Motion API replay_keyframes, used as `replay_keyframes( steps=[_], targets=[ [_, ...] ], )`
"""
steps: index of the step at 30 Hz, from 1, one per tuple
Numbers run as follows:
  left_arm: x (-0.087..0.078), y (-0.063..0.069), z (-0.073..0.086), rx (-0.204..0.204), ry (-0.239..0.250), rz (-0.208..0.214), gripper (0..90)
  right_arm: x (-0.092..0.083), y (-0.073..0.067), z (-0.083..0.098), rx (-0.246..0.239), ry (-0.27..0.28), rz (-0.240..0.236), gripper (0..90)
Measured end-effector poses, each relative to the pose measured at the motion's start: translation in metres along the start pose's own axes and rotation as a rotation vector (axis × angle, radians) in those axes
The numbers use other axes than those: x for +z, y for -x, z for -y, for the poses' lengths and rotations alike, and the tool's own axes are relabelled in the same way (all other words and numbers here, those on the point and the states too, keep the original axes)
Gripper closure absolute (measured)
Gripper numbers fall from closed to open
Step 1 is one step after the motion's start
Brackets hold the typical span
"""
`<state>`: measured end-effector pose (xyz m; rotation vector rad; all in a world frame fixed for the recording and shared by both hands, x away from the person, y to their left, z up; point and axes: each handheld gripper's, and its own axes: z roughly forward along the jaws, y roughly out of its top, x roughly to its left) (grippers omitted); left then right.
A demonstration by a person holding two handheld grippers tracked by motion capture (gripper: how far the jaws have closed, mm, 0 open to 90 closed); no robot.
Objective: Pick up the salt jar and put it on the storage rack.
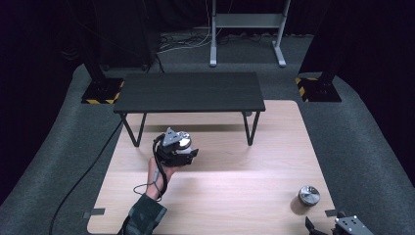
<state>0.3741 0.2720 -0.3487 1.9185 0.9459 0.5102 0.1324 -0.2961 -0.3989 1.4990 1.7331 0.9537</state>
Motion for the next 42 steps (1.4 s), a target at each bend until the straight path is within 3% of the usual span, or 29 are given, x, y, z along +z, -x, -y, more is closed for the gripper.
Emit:
replay_keyframes(
  steps=[14,42],
  targets=[
    [-0.008,-0.002,-0.023,0.02,0.029,0.012,30.6,0.001,-0.002,-0.001,-0.007,-0.002,-0.007,0.0],
    [-0.013,0.001,-0.05,0.053,0.039,0.012,30.6,0.002,-0.003,-0.003,-0.009,-0.002,-0.025,0.0]
  ],
)
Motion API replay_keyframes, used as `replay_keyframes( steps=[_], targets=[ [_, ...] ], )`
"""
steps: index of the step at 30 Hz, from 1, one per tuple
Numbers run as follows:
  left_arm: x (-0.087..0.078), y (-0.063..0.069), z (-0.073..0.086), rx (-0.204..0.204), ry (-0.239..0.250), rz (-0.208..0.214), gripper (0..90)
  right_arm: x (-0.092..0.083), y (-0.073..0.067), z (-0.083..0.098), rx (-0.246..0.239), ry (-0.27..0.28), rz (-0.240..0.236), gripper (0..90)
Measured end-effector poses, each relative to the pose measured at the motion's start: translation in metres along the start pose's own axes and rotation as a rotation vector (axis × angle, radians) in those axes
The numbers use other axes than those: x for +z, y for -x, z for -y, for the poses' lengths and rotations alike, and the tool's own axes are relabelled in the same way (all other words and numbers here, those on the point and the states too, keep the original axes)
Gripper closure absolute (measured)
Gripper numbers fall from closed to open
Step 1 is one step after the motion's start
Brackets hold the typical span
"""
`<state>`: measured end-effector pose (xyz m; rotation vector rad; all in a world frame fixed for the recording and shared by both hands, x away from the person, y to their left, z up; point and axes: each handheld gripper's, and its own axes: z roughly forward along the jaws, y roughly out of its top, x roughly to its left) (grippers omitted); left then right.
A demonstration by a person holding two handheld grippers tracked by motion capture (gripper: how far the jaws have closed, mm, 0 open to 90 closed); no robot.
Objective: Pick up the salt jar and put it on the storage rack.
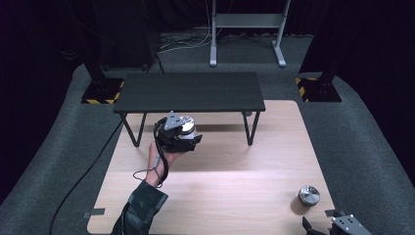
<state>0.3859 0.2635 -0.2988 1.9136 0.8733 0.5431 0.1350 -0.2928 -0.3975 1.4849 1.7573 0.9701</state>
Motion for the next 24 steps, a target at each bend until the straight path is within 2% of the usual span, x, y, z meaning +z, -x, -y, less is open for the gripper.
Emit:
replay_keyframes(
  steps=[11,24],
  targets=[
    [-0.002,-0.001,-0.013,0.018,0.006,-0.004,30.7,0.0,-0.001,-0.002,-0.004,-0.005,-0.002,0.0],
    [-0.003,-0.005,-0.025,0.02,0.016,0.0,30.6,0.001,0.0,-0.002,-0.006,-0.01,-0.004,0.0]
  ],
)
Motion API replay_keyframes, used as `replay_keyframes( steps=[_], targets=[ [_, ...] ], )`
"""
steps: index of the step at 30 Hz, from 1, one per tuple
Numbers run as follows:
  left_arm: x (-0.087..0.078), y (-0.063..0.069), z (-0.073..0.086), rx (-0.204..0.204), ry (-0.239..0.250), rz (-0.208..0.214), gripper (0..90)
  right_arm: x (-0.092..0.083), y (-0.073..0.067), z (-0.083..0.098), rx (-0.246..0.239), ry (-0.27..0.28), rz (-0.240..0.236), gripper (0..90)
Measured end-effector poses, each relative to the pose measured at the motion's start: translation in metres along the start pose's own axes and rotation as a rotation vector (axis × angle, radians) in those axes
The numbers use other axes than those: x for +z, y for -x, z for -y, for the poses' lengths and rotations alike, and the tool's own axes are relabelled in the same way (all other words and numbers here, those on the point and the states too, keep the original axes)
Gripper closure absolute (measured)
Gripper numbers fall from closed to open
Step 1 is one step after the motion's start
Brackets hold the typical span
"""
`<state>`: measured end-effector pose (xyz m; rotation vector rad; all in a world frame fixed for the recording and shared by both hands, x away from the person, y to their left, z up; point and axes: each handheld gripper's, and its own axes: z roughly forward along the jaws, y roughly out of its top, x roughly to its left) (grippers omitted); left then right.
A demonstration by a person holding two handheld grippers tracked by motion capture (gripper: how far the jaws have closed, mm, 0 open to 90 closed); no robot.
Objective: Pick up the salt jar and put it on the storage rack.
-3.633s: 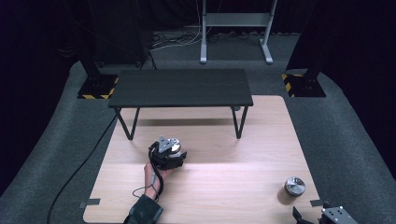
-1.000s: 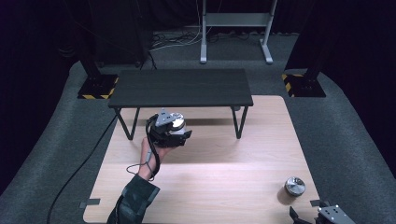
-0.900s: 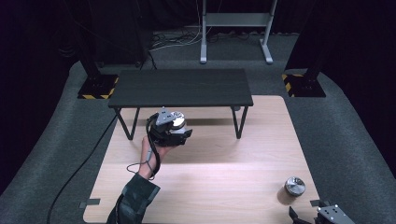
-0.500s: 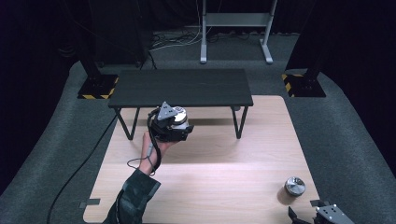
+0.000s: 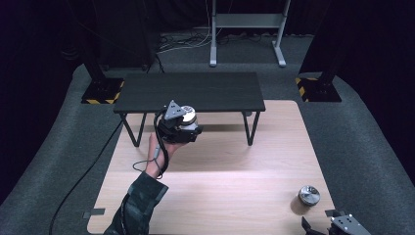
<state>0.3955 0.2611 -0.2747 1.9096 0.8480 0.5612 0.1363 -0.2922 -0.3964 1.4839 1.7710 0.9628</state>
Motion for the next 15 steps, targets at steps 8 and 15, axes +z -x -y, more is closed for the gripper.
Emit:
replay_keyframes(
  steps=[8,15],
  targets=[
    [0.001,-0.005,-0.005,-0.008,0.005,0.002,30.6,0.001,0.0,-0.001,-0.002,-0.004,-0.001,0.0],
    [0.001,-0.006,-0.011,-0.002,0.006,-0.001,30.6,0.0,-0.001,-0.001,-0.003,-0.003,0.001,0.0]
  ],
)
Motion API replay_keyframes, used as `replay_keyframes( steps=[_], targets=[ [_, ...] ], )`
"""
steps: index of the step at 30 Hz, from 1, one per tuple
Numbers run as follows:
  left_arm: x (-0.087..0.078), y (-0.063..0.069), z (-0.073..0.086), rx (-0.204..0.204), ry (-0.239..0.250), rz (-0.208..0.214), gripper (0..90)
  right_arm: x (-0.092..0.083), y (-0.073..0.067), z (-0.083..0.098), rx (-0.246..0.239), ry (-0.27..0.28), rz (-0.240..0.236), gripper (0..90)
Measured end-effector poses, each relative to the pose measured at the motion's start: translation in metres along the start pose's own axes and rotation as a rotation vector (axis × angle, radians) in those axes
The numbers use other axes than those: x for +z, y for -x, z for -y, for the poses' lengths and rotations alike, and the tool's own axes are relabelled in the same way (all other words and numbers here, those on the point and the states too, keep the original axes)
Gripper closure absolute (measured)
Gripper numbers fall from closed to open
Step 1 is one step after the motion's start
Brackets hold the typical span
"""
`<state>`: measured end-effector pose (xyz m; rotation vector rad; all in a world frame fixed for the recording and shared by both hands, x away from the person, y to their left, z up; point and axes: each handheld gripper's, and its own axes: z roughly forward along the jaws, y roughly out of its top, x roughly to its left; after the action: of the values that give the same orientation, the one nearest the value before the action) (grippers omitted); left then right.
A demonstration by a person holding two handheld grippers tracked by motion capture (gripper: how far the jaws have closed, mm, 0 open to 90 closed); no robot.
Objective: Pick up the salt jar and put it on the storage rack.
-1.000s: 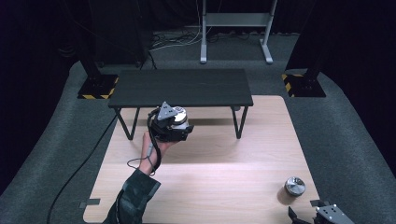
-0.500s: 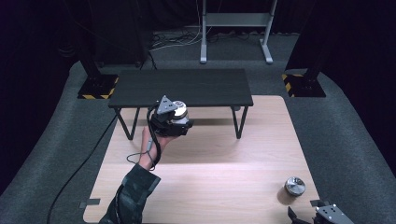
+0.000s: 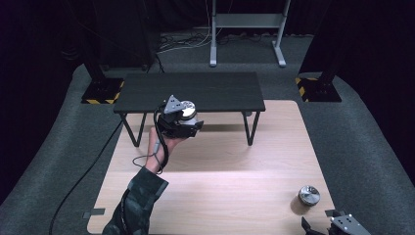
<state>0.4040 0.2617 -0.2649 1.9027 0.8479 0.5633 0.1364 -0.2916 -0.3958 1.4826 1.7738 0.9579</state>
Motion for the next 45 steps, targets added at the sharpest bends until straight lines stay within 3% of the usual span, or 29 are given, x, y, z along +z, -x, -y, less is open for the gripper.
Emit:
replay_keyframes(
  steps=[21,45],
  targets=[
    [0.006,-0.007,-0.017,0.005,-0.01,-0.014,30.6,0.002,0.0,-0.001,-0.003,-0.011,-0.012,0.0],
    [0.011,-0.006,-0.048,0.03,0.0,-0.014,30.6,0.003,0.002,-0.001,-0.004,-0.017,-0.014,0.0]
  ],
)
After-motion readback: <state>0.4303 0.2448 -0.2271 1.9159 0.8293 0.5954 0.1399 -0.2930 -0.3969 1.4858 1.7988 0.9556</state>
